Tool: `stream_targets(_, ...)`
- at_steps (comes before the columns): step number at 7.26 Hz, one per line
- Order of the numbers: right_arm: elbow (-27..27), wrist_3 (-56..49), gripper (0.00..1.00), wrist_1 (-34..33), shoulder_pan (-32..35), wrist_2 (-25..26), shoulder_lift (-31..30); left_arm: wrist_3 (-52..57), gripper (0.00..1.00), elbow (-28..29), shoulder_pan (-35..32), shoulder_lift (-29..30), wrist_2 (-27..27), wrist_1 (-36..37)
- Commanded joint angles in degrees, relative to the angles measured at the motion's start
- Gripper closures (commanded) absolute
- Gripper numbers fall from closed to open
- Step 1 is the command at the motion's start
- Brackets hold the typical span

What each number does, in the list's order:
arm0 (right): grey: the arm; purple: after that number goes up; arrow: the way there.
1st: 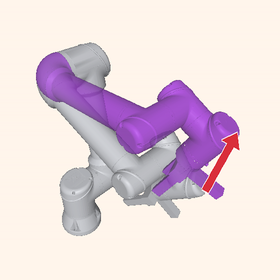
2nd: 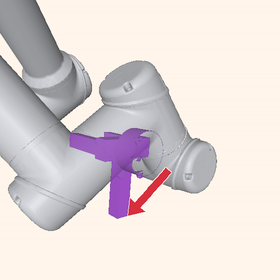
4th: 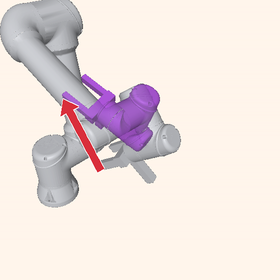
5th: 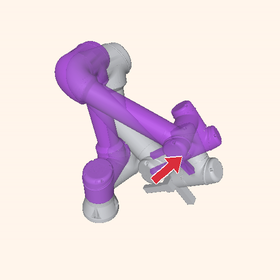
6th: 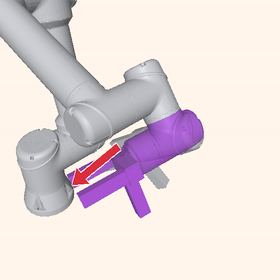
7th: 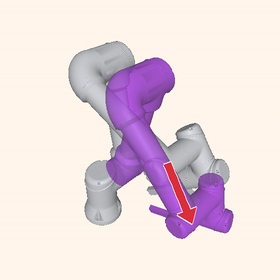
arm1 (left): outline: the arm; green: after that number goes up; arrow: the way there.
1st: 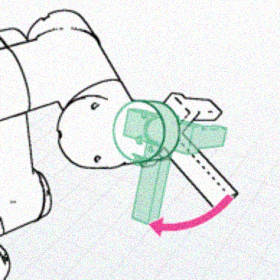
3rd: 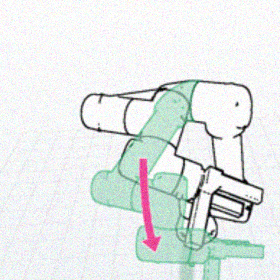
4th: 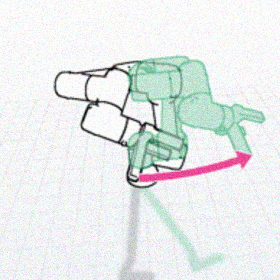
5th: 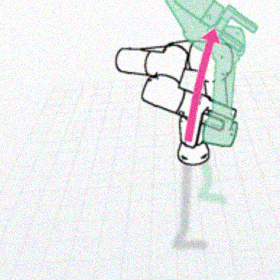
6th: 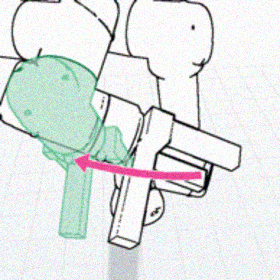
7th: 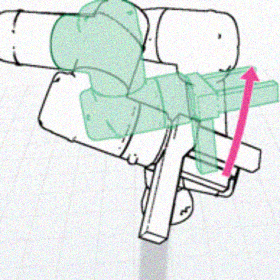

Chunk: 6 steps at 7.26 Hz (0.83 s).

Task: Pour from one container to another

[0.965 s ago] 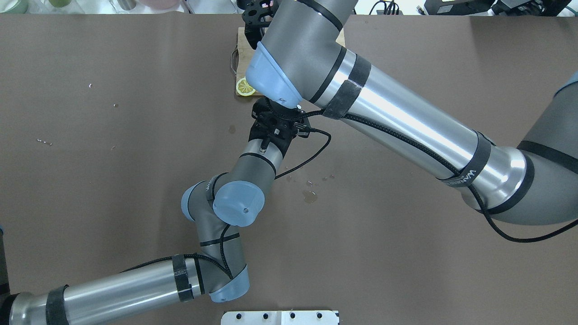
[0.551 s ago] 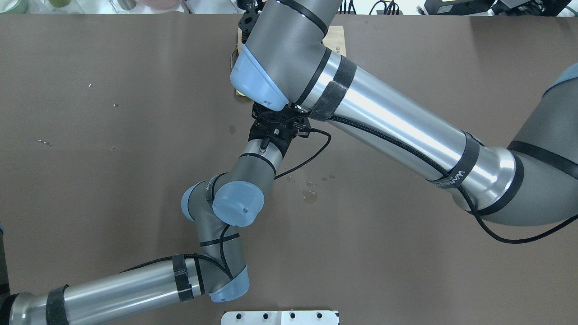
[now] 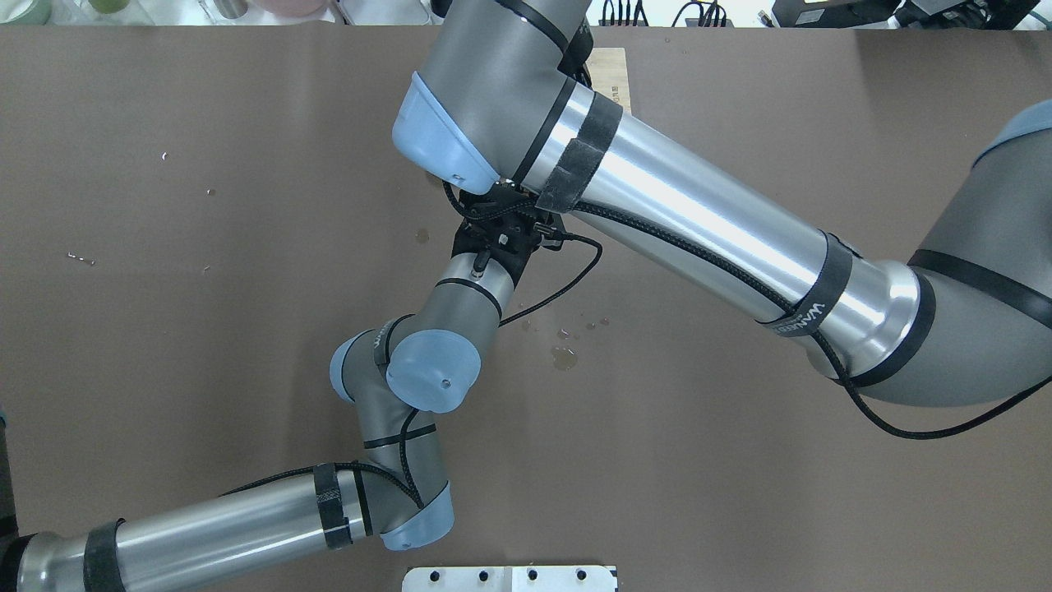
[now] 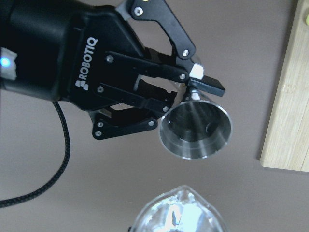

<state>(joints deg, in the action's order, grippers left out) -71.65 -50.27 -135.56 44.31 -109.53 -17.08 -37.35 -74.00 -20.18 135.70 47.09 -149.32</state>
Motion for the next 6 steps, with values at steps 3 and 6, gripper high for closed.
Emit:
stream_targets(3,5.2,-0.3,1.00,-0.1,-0.7,2.1,3.5,0.0,1.00,0.1,0.0,0.0,-0.1,0.0)
stream_targets(6,5.1,-0.5,1.00,0.6,-0.6,1.6,3.5,0.0,1.00,0.1,0.0,0.0,-0.2,0.0)
